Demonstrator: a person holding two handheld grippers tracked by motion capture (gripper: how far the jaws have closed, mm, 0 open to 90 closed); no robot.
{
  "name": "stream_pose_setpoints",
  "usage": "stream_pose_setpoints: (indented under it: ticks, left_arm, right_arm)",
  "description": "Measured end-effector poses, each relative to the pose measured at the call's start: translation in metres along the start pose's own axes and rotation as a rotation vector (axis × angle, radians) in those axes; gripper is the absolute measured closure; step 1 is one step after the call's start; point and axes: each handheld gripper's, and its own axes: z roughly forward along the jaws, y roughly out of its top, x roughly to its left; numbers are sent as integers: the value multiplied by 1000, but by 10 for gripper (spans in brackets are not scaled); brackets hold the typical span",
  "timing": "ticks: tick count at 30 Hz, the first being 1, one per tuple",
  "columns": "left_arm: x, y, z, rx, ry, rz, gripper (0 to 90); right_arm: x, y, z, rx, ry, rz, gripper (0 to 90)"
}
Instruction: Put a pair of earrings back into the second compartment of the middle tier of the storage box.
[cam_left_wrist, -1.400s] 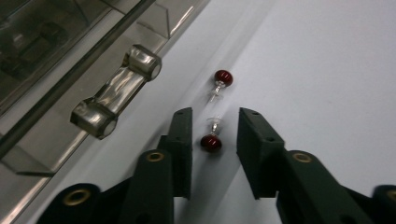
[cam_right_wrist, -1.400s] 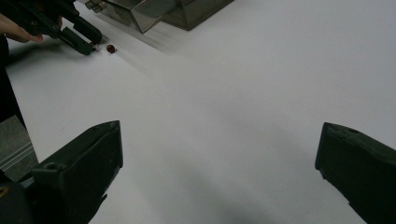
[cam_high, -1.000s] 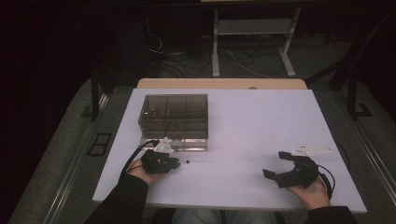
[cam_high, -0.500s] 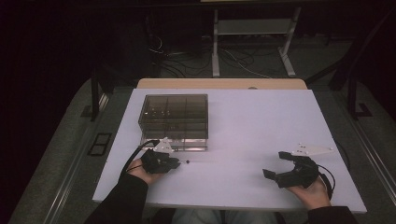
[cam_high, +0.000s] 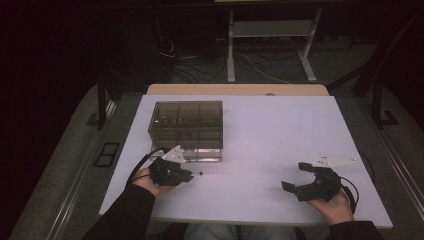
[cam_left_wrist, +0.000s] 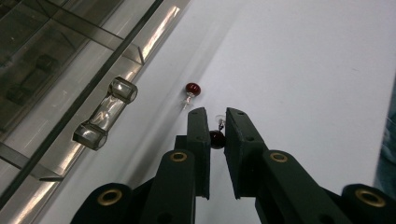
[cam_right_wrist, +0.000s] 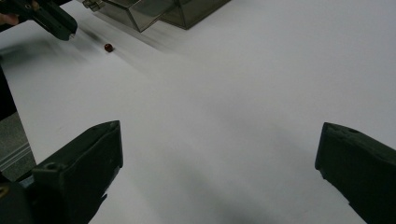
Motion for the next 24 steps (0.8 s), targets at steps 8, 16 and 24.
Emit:
stream_pose_setpoints:
  ticks: [8,16,24]
  left_arm:
    - [4,14,-22,3,8,28,790]
    - [11,22,-37,-19,19,28,791]
    - [19,26,-46,-31,33,2,791]
  right_arm:
    - [0,0,1,3,1,0,5]
    - [0,0,1,5,4,0,5]
    - [0,0,1,6,4,1,5]
